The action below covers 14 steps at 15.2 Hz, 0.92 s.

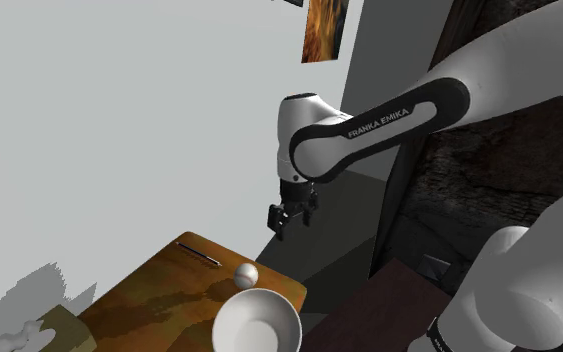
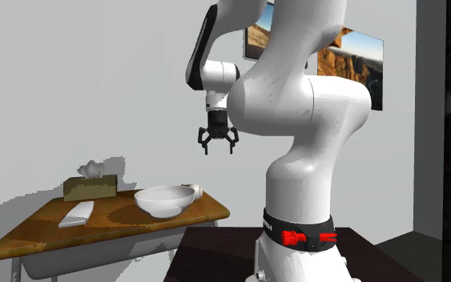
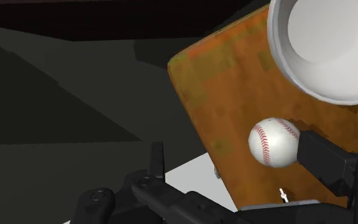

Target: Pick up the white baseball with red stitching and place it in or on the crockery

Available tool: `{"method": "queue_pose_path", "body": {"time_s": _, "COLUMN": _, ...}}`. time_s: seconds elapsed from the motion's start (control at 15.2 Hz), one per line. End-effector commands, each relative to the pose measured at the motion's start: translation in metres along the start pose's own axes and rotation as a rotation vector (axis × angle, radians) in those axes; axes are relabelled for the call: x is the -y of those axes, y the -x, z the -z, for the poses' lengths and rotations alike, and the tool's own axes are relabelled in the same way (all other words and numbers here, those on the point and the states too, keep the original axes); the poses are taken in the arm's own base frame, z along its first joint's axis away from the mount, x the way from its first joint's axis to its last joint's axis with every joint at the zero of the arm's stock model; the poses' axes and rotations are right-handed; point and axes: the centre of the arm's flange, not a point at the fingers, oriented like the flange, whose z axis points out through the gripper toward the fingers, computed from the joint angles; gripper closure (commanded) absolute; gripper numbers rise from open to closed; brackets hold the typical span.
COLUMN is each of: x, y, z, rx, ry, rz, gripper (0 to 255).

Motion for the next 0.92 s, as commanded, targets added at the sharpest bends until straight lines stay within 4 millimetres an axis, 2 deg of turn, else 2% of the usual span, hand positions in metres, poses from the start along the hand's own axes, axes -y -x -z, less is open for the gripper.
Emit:
{"method": "queue_pose_path", "body": {"time_s": 0.0, "x": 0.017, "y": -0.01, "z": -0.019, "rx": 0.003, "ry": -0.006, "rz": 0.013, "gripper": 0}}
{"method": "queue_pose_path", "body": {"time_s": 0.59, "x": 0.093, "y": -0.054, "z": -0.099, "rx": 0.02, "ry": -0.026, "rz": 0.069, "gripper": 0}}
{"method": "queue_pose_path", "body": {"time_s": 0.66, "x": 0.098, "y": -0.057, "z": -0.104, "rx": 0.022, "ry": -0.027, "rz": 0.074, "gripper": 0}}
{"method": "queue_pose_path", "body": {"time_s": 0.86, "x": 0.099, "y": -0.057, "z": -0.12, "rx": 0.022, "ry": -0.027, "rz": 0.074, "gripper": 0}}
